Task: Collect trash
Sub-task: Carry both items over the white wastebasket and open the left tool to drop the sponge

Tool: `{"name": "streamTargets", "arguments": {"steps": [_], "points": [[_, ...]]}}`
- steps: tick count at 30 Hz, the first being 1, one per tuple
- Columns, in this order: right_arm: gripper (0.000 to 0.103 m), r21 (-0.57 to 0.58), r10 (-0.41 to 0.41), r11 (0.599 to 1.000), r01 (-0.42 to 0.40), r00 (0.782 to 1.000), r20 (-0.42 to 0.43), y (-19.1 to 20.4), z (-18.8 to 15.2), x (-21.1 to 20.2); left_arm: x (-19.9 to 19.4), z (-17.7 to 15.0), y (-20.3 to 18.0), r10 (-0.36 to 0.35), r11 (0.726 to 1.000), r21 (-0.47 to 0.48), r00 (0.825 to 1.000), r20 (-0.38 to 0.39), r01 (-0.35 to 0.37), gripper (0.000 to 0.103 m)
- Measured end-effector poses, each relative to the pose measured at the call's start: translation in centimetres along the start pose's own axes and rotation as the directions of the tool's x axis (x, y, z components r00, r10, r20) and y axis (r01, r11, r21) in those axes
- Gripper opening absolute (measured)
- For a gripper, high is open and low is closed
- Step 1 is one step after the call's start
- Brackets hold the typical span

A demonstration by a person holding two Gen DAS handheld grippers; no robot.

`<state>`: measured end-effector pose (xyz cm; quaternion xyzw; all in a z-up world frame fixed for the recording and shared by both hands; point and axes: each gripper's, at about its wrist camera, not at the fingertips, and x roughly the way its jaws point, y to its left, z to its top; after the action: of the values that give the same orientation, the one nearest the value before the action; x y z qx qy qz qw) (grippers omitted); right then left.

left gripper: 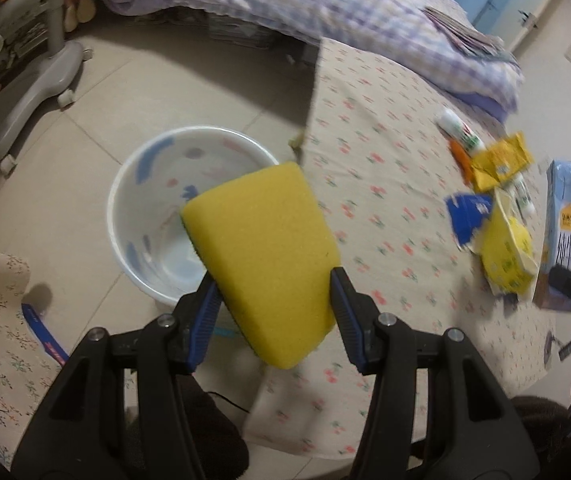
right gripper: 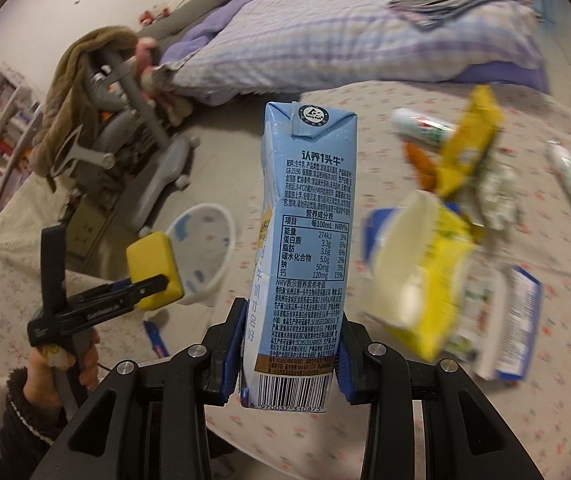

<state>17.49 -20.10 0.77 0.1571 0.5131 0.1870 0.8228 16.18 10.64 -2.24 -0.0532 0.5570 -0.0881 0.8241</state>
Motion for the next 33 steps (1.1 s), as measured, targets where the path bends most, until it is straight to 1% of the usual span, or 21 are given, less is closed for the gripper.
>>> {"name": "streamTargets", "arguments": {"steps": [2, 6, 10, 12, 14, 15, 17, 18, 20, 23, 29, 33], "points": [[0.039, -0.014, 0.021, 1.000, -0.021, 1.000, -0.023, 1.1, 0.8, 1.7, 0.5, 0.7, 1.4, 0.006, 1.000, -0.029, 1.000, 0.008, -0.005, 0.056], [0.039, -0.040, 0.034, 0.999, -0.037, 0.997, -0.069, 2.9, 2.1, 5.3, 2.4, 1.6, 3.7, -0.006, 0.996, -0.094, 1.000, -0.008, 0.006, 0.056], [0.039, -0.044, 0.041, 0.998, -0.046, 0.992, -0.116, 4.4, 3.3, 9.2, 3.7, 1.9, 5.0, 0.019, 0.994, -0.108, 1.000, -0.022, -0.022, 0.056], [0.039, -0.045, 0.043, 0.998, -0.050, 0.991, -0.128, 4.8, 3.6, 10.6, 3.9, 2.0, 5.5, 0.013, 0.993, -0.120, 1.000, -0.019, -0.015, 0.057], [0.039, -0.039, 0.056, 0.997, -0.062, 0.989, -0.134, 5.3, 3.9, 11.7, 3.8, 2.1, 5.9, 0.027, 0.992, -0.124, 0.999, -0.023, -0.030, 0.065], [0.039, -0.036, 0.064, 0.997, -0.070, 0.989, -0.136, 5.7, 4.1, 12.4, 3.7, 2.0, 6.2, 0.044, 0.991, -0.127, 0.999, -0.024, -0.047, 0.067], [0.039, -0.036, 0.070, 0.996, -0.076, 0.988, -0.137, 6.4, 4.2, 13.4, 3.1, 1.8, 6.6, 0.102, 0.987, -0.123, 0.995, -0.015, -0.103, 0.085], [0.039, -0.037, 0.074, 0.996, -0.080, 0.987, -0.139, 6.9, 4.3, 13.9, 2.9, 1.7, 6.8, 0.124, 0.986, -0.113, 0.992, -0.013, -0.124, 0.087], [0.039, -0.036, 0.081, 0.996, -0.087, 0.986, -0.145, 7.5, 4.3, 14.9, 2.2, 1.3, 7.4, 0.164, 0.982, -0.100, 0.986, 0.001, -0.163, 0.087], [0.039, -0.038, 0.087, 0.995, -0.094, 0.985, -0.149, 8.5, 4.2, 16.0, 1.8, 0.8, 8.7, 0.195, 0.974, -0.112, 0.981, -0.016, -0.196, 0.088], [0.039, -0.049, 0.071, 0.996, -0.080, 0.985, -0.160, 9.6, 4.2, 18.3, 2.3, -0.2, 11.4, 0.197, 0.967, -0.149, 0.978, -0.073, -0.206, 0.088], [0.040, -0.034, 0.076, 0.996, -0.083, 0.984, -0.160, 10.1, 4.5, 19.7, 2.2, -0.6, 12.3, 0.182, 0.968, -0.162, 0.980, -0.080, -0.193, 0.088]]}}
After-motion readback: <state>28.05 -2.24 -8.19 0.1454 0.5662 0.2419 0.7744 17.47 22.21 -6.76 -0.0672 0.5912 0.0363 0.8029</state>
